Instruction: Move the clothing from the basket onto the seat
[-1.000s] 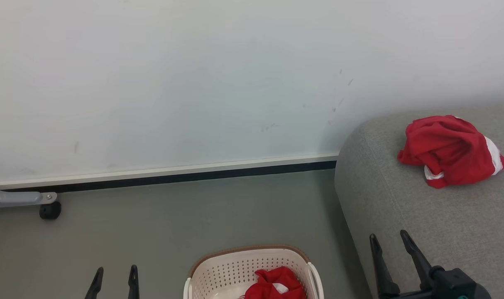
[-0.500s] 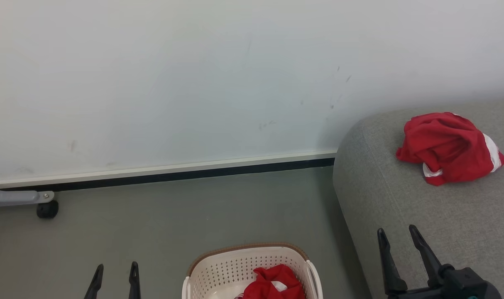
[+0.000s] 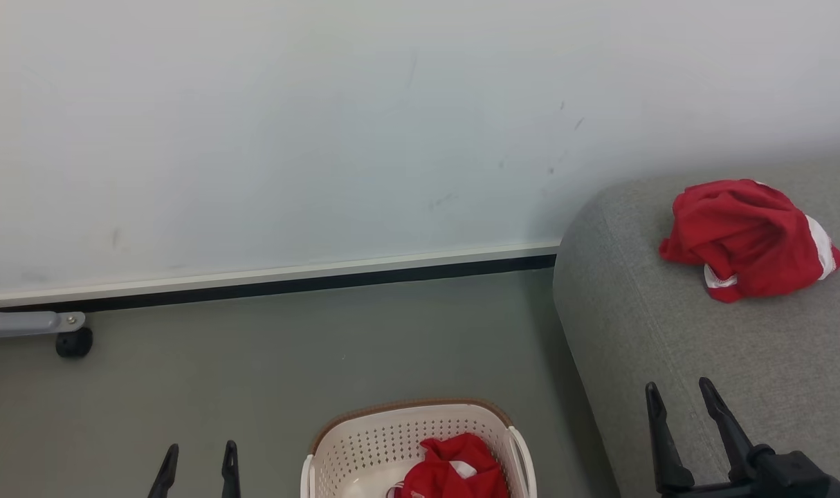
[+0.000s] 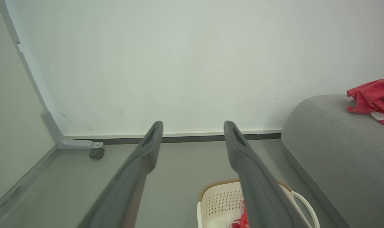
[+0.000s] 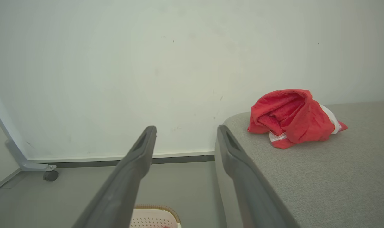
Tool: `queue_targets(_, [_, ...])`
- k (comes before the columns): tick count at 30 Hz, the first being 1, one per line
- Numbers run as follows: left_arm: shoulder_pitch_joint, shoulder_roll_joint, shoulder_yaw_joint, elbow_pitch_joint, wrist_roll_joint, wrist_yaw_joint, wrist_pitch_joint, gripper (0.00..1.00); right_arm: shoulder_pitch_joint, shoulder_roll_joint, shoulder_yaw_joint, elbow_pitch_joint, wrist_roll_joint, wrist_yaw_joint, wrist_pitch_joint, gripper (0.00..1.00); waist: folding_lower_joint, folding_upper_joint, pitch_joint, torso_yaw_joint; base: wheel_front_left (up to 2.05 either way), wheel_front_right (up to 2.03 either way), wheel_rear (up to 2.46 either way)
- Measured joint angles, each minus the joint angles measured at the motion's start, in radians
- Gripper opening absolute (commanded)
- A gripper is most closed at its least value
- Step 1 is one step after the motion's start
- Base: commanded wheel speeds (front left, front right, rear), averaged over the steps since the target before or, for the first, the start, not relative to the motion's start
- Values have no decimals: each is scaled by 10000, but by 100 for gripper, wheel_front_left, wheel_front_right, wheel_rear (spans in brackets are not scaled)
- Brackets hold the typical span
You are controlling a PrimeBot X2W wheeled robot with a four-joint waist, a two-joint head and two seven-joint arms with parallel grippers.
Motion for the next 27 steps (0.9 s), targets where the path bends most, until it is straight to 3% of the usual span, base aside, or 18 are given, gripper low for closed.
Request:
queue_targets(10, [-93, -42, -598, -67, 207, -105, 13, 100, -21, -144, -311, -564, -4, -12, -6, 100, 0, 0, 622, -114, 0, 0, 0])
queue_targets(27, [-3079, -792, -2220, 1574, 1009, -646, 796, 100, -1749, -374, -654, -1344, -167, -15, -12, 100, 4, 1, 2623, -652, 0, 0, 0])
